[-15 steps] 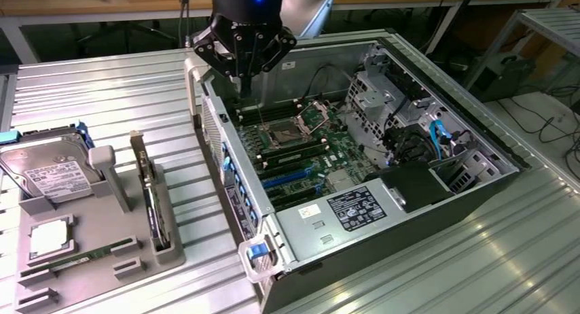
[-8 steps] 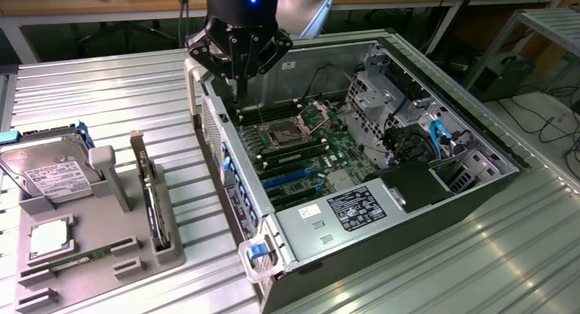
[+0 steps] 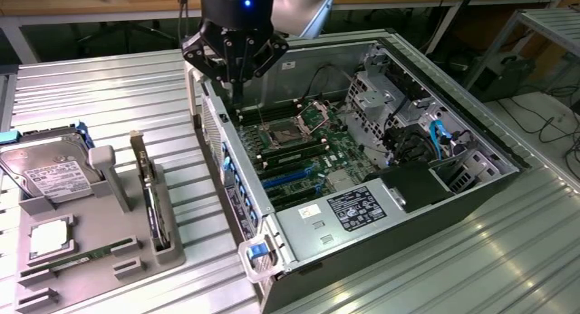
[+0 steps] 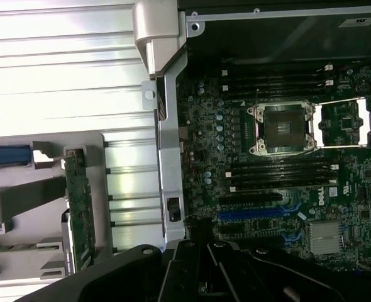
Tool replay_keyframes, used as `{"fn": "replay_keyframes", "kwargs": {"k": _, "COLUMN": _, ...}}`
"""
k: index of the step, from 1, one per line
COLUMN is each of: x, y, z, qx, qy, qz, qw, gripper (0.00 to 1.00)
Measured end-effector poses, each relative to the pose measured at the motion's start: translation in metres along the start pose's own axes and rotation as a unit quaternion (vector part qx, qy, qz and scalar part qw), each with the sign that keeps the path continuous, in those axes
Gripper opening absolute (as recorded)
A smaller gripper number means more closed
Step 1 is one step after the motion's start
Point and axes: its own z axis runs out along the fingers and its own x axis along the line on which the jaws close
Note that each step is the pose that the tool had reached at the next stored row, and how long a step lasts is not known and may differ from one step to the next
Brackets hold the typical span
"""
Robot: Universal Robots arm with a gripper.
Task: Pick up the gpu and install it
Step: 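Reach for the gpu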
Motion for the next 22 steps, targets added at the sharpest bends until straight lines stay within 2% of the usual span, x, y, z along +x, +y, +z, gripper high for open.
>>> {"fn": "replay_keyframes", "kwargs": {"k": 22, "x": 0.015, "y": -0.0087, "z": 0.0011, "qx": -0.0001, "qy": 0.0, "qz": 0.0, "qw": 1.0, "gripper": 0.11}}
